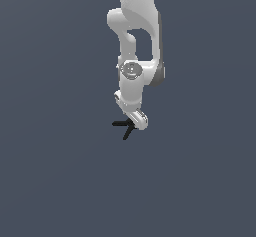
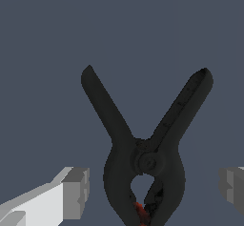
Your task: Pick up the object and move it to a goal position.
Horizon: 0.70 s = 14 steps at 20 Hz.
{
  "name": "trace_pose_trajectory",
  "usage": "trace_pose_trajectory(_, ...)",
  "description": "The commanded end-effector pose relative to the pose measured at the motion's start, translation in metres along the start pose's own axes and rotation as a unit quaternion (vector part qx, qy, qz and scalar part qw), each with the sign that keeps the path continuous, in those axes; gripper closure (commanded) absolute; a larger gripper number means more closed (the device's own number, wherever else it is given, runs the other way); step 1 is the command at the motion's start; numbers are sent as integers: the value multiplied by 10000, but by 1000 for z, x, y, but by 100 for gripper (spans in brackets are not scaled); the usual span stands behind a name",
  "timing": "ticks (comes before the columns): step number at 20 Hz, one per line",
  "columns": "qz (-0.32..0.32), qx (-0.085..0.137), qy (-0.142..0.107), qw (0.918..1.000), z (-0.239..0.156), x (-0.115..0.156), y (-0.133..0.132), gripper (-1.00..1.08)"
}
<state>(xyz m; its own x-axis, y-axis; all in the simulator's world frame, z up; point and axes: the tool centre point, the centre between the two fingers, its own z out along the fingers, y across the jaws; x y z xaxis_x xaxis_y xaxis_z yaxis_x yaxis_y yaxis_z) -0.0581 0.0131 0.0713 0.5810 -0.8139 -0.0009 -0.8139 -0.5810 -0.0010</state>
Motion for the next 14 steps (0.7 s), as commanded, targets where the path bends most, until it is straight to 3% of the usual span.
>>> trace_pose_trajectory(1,93,-3,4,10000,1,-1,1,-92)
trace_pose_trajectory(14,116,-6,4,9999,28,-1,2,-92)
